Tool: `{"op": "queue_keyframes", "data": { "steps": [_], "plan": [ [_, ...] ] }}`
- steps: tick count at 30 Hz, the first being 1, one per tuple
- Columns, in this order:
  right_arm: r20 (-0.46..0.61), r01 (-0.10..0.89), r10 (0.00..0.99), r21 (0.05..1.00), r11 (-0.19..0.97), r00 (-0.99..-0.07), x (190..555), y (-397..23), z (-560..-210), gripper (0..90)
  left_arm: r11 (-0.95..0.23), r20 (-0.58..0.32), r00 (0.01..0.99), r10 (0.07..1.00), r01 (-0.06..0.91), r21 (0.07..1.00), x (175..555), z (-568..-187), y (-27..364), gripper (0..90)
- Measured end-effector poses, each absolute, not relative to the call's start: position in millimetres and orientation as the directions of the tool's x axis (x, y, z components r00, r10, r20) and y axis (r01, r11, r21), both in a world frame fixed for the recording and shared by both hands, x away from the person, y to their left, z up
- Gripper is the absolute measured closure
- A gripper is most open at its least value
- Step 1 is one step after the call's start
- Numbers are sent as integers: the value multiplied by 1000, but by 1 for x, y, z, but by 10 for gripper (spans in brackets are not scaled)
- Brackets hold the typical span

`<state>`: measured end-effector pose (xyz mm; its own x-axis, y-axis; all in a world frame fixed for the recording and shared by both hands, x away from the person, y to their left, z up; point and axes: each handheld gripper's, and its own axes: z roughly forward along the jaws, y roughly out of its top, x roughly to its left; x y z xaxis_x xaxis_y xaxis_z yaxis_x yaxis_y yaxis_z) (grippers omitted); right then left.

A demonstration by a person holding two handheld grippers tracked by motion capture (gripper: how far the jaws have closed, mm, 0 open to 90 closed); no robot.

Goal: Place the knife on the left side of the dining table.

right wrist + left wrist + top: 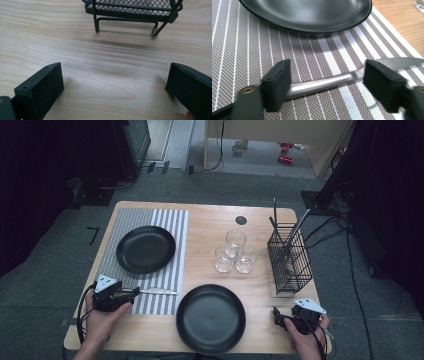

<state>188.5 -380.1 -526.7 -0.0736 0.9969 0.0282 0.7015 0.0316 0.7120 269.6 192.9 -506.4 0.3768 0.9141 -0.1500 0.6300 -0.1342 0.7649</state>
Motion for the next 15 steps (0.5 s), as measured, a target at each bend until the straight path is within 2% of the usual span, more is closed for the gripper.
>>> {"op": "queue_keyframes", "data": {
  "steps": [4,7,10,15],
  "plan": [
    [29,702,997,711,30,-72,188,-380,-527,5,-130,-161,376,913,640,758,270,-506,194,137],
    [27,701,997,712,28,-67,188,-380,-527,5,-132,-158,372,915,645,753,271,-507,194,122],
    [8,687,1000,727,2,-11,185,-377,-526,56,-138,-154,372,915,649,748,270,-508,194,116],
    [29,644,999,764,-45,35,181,-377,-514,67,-139,-153,372,916,651,746,270,-507,194,115]
  ]
}}
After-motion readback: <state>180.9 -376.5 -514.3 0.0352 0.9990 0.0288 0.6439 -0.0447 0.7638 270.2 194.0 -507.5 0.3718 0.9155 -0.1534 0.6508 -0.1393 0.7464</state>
